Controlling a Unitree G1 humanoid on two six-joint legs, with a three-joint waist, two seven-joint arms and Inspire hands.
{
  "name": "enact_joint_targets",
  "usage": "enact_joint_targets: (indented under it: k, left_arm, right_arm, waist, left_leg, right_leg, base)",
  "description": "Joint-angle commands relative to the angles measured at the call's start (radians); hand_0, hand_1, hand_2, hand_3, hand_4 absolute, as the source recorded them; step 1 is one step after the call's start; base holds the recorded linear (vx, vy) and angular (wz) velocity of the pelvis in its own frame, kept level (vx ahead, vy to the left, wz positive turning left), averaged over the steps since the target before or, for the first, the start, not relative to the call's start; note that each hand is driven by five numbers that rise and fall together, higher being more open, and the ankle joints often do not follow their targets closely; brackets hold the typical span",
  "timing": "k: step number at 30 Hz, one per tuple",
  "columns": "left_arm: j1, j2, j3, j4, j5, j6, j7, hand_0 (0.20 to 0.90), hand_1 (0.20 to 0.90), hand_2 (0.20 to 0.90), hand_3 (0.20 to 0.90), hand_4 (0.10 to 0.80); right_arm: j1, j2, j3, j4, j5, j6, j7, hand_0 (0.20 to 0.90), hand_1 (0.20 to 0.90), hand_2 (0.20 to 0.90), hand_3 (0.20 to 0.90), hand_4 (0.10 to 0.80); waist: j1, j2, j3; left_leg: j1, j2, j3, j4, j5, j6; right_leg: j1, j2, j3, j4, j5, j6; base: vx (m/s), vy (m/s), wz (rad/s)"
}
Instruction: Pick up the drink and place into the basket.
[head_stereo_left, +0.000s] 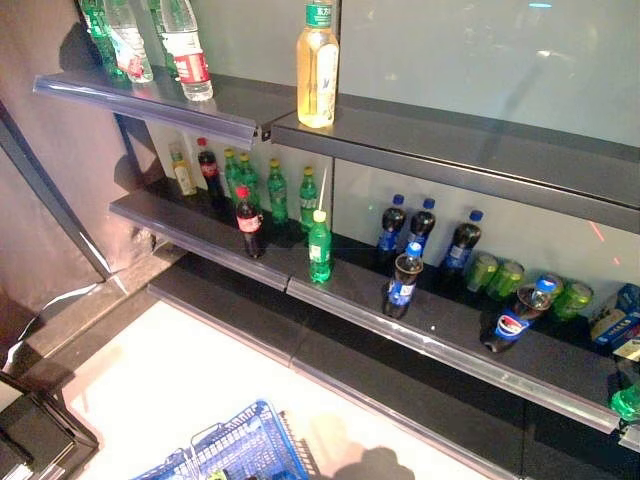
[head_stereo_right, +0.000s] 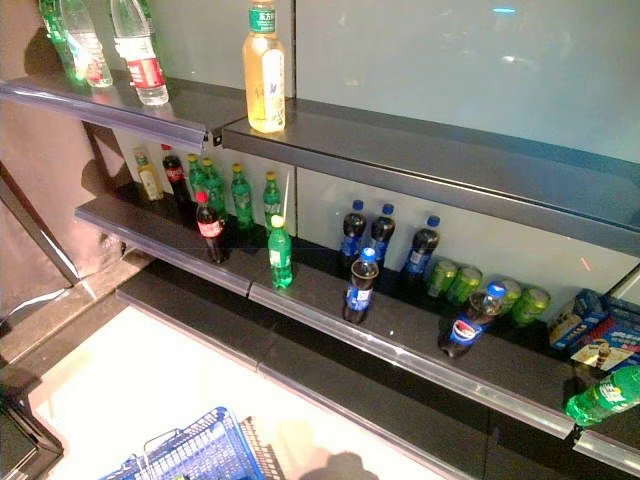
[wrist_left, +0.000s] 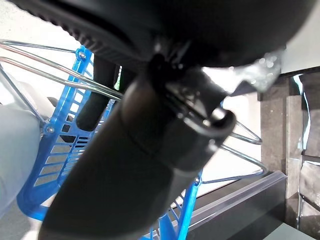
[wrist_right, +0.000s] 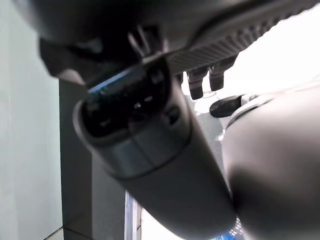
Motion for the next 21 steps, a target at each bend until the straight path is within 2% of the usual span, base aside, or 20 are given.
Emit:
enact_joint_targets:
  k: [1,12,18,21]
  left_arm:
    - [-0.104,-0.044,-0.019,0.009,0.029,-0.057,-0.051,0.3,0.3,0.3,0.2,0.1]
    - [-0.104,-0.043,-0.015,0.011,0.024,-0.05,-0.055,0.3,0.3,0.3,0.2,0.1]
    - [-0.11,-0.038,-0.017,0.014,0.014,-0.048,-0.058,0.3,0.3,0.3,0.2,0.1]
    - [-0.112,-0.033,-0.014,0.009,0.018,-0.041,-0.058,0.3,0.3,0.3,0.2,0.1]
  right_arm:
    - [-0.032,-0.01,0.021,0.044,0.012,0.007,-0.011,0.9,0.9,0.9,0.9,0.8]
    - [-0.032,-0.012,0.023,0.051,-0.008,0.037,-0.032,0.9,0.9,0.9,0.9,0.8]
    - [-0.036,-0.027,0.009,0.086,-0.02,0.101,-0.137,0.9,0.9,0.9,0.9,0.8]
    - [-0.044,-0.051,-0.013,0.071,-0.015,0.056,-0.199,0.9,0.9,0.9,0.9,0.8]
  waist:
    - [0.033,0.012,0.062]
    - [0.033,0.012,0.059]
    - [0.035,0.012,0.059]
    - [0.041,0.009,0.06]
  left_leg:
    - [0.044,0.019,-0.034,0.006,-0.061,0.007]
    - [0.044,0.017,-0.028,0.006,-0.06,0.008]
    - [0.048,0.015,-0.029,0.006,-0.062,0.011]
    - [0.053,0.016,-0.033,0.006,-0.063,0.009]
  right_leg:
    - [-0.034,-0.029,-0.035,0.024,0.069,-0.012]
    - [-0.033,-0.029,-0.033,0.023,0.068,-0.014]
    - [-0.031,-0.028,-0.034,0.026,0.066,-0.014]
    - [-0.025,-0.027,-0.037,0.027,0.067,-0.012]
  base:
    - [0.0,0.0,0.0]
    - [0.0,0.0,0.0]
    - [0.0,0.0,0.0]
    - [0.0,0.0,0.0]
